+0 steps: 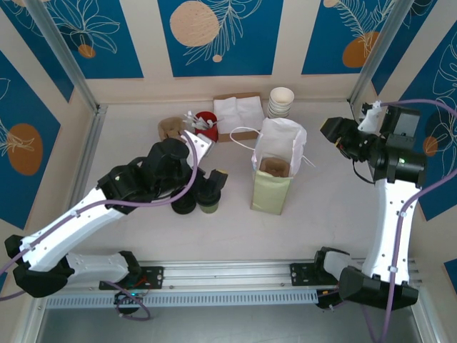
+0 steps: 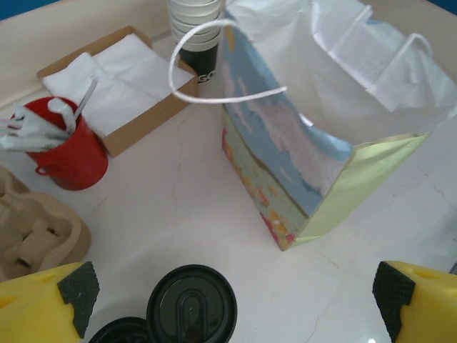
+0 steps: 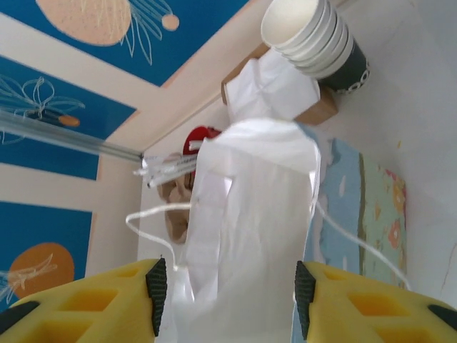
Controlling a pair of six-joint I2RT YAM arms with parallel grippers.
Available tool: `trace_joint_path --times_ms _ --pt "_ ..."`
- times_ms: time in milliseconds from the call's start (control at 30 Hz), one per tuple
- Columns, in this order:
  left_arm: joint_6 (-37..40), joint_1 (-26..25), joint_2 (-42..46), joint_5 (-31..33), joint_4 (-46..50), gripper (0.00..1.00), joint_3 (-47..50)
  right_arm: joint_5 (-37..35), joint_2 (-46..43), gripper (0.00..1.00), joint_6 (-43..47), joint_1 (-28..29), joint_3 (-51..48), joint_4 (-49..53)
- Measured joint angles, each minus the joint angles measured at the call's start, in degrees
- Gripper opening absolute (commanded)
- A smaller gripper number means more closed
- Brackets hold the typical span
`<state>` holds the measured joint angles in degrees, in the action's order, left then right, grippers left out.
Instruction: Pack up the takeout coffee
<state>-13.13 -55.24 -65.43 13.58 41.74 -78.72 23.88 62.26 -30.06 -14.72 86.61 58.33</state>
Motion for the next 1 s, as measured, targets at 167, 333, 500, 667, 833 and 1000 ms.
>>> trace_joint_path --times_ms 167,333,500,667,833,1000 --pt "-2.62 0.00 3.06 2.62 -1.90 1.00 7.19 2.01 -3.04 0.50 1.38 2.16 -1.40 4.76" --pt "-6.84 0.00 4.15 4.46 -2.45 1.00 14.27 2.10 -7.13 0.50 1.70 5.42 -5.11 6.84" --pt "-9.49 0.00 0.66 3.85 -2.36 1.00 16.87 2.10 -10.01 0.50 2.64 6.60 -9.07 8.09" --pt "-10.60 0.00 -4.63 1.99 -2.32 0.99 17.73 2.10 -11.19 0.49 3.37 6.91 -12.04 8.66" --pt "-11.89 0.07 -8.17 1.95 -1.84 0.96 17.68 2.12 -12.59 0.49 4.04 6.93 -13.75 8.85" --pt "-12.96 0.57 -10.84 2.12 -0.98 0.91 17.00 2.34 -12.94 0.49 4.83 7.23 -14.12 9.03"
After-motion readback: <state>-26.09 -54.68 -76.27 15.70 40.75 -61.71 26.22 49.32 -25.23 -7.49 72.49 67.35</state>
